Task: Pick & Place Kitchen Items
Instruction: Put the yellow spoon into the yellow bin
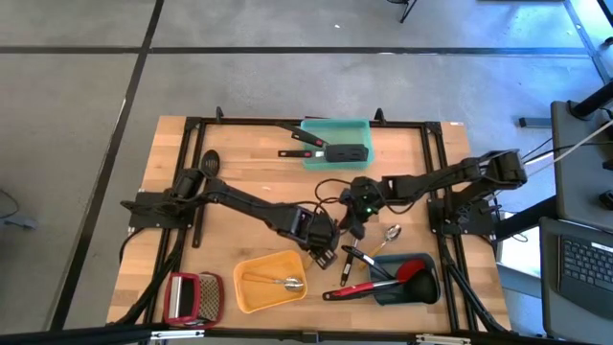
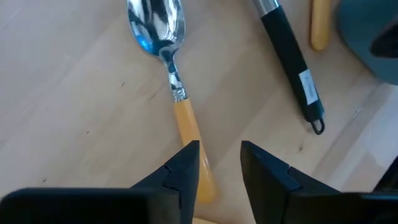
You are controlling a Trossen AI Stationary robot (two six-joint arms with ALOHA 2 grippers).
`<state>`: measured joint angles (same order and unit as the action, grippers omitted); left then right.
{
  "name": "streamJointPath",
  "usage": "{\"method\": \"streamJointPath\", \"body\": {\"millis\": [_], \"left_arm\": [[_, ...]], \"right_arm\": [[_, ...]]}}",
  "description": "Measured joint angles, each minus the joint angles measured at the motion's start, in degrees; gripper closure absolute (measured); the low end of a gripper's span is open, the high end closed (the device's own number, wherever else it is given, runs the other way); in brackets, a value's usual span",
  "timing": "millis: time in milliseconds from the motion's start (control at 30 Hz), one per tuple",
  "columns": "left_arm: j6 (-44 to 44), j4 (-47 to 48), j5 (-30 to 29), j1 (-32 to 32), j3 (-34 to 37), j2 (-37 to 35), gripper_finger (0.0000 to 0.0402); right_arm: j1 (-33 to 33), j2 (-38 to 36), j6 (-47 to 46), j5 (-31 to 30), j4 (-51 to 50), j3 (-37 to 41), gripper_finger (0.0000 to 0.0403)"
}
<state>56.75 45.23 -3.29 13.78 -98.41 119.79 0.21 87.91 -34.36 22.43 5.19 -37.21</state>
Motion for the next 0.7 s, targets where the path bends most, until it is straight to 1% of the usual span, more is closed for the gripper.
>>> {"method": "streamJointPath", "body": {"millis": [67, 133, 267, 400, 567, 700], "left_arm": [[0.0, 0.0, 0.0, 0.0, 0.0, 0.0, 0.0304], [0.0, 0.4, -0.1, 0.0, 0.0, 0.0, 0.0315], [-0.3, 1.6, 0.0, -0.2, 0.0, 0.0, 0.0326], [-1.2, 1.7, 0.3, -0.2, 0.0, 0.0, 0.0323], [-1.2, 1.7, 0.3, -0.6, 0.0, 0.0, 0.0311], [-1.4, 1.7, 0.3, -0.8, 0.0, 0.0, 0.0297]], "right_arm": [[0.0, 0.7, -2.6, -1.1, 1.1, 0.0, 0.0401], [0.0, 1.5, -4.3, -3.5, 1.3, -0.1, 0.0401], [0.0, 2.1, -6.1, -7.4, -0.7, -0.1, 0.0401], [0.0, 2.1, -6.3, -10.5, -2.1, -0.1, 0.0402], [0.0, 2.1, -6.4, -12.9, -2.4, -0.1, 0.0402], [0.0, 2.1, -6.8, -13.5, -2.0, -0.1, 0.0402]]}}
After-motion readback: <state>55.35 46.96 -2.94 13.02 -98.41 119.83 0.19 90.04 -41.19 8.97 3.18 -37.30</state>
